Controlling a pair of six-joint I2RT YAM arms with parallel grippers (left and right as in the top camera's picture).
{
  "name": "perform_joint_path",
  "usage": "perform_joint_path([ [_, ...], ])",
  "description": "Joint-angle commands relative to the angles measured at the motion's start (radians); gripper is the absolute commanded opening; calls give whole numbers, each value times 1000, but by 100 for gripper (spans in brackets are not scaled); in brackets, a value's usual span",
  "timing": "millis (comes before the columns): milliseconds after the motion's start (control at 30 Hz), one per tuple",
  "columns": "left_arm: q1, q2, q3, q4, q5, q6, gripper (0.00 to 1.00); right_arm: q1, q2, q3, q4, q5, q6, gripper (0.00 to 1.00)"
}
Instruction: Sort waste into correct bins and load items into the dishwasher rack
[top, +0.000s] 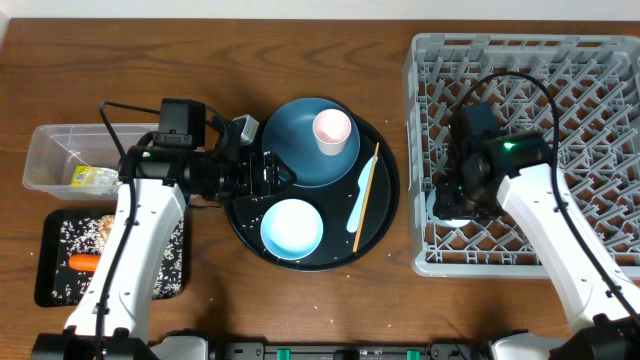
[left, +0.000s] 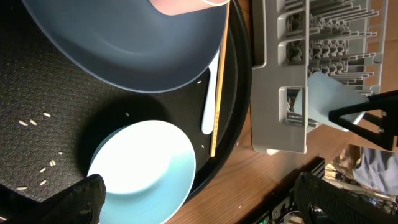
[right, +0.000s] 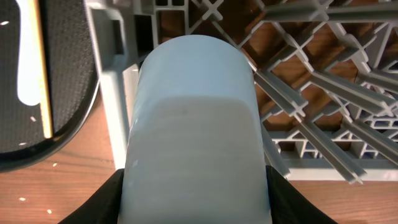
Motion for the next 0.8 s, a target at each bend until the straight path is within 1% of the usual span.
perform_joint_path([
  [0, 2, 3, 9, -2, -9, 14, 98, 8, -12, 39, -16, -18, 13, 1],
  [333, 2, 3, 9, -2, -9, 14, 98, 8, -10, 22, -68, -18, 29, 1],
  [767, 2, 3, 9, -2, -9, 14, 98, 8, 6, -93, 93, 3, 28, 1],
])
